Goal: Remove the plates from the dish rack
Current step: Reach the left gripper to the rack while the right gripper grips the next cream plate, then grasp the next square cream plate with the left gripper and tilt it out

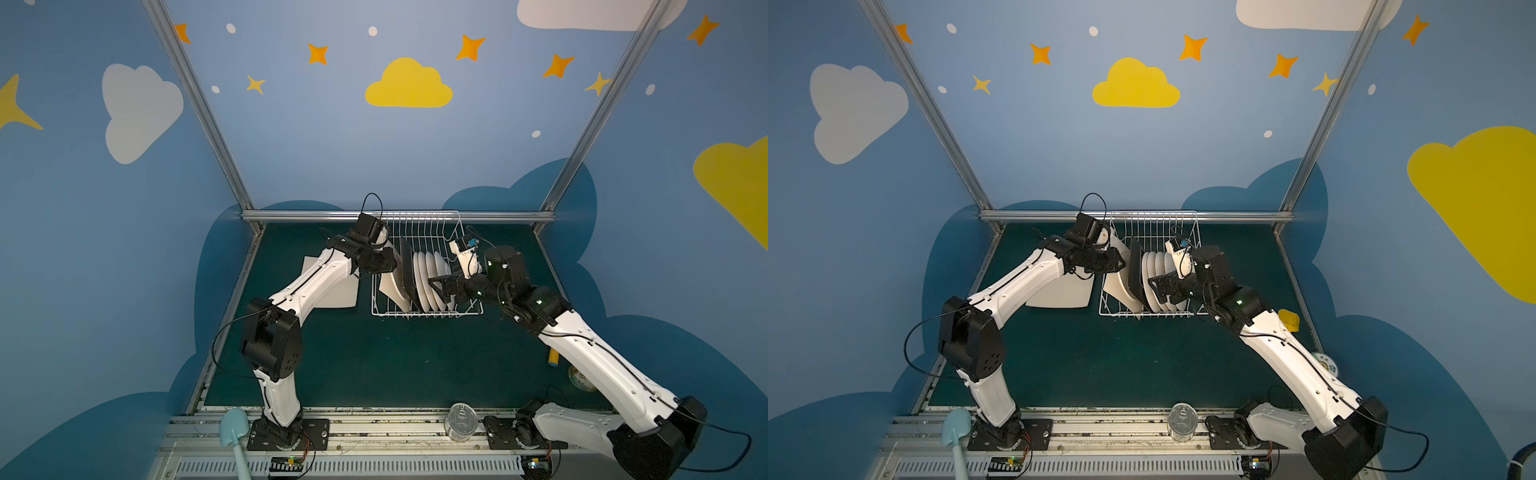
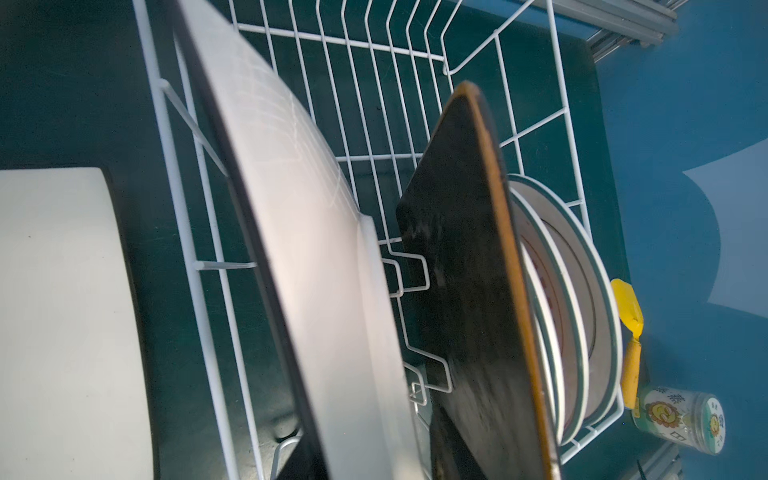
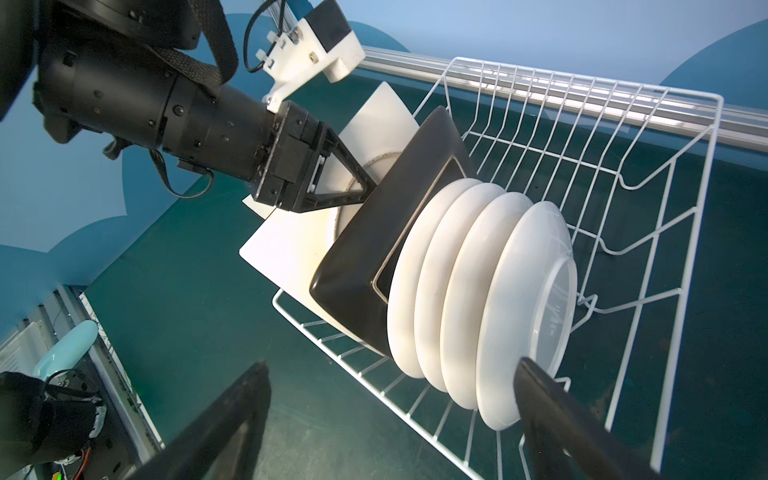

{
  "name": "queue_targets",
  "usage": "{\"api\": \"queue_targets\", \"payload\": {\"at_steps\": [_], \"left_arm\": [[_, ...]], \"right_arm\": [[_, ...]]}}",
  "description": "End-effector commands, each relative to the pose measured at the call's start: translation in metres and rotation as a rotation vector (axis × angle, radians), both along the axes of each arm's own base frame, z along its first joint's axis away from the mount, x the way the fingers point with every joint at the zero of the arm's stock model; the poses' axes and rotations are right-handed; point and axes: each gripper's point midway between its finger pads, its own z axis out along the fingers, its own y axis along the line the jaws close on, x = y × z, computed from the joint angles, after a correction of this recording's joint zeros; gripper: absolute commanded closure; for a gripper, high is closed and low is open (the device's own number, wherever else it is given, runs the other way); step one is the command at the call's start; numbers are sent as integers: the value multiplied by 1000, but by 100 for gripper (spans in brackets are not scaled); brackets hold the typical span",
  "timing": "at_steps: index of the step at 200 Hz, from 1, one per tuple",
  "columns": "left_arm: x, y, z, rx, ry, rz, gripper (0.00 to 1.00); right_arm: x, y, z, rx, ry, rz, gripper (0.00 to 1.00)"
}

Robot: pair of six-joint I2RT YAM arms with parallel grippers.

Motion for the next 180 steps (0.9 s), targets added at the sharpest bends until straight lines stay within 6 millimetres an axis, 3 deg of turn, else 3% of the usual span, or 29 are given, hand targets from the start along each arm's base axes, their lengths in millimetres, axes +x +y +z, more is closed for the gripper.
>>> {"api": "queue_targets", "payload": {"at_steps": [1,71,99,180], "left_arm": [[-2,-3,-10,0,26,1,65],[-7,-4,-11,-26,46,18,83],[-10,-7,-5,-50,45,7,97],[-16,-11,34,-116,-1,-16,97]], "right_arm": [[2,-4,1,-8,-10,-18,9],[1,-8,3,-4,-20,-32,9],[1,-9,7,0,-31,-38,9],[0,-9,8,2,-27,-39,9]]}}
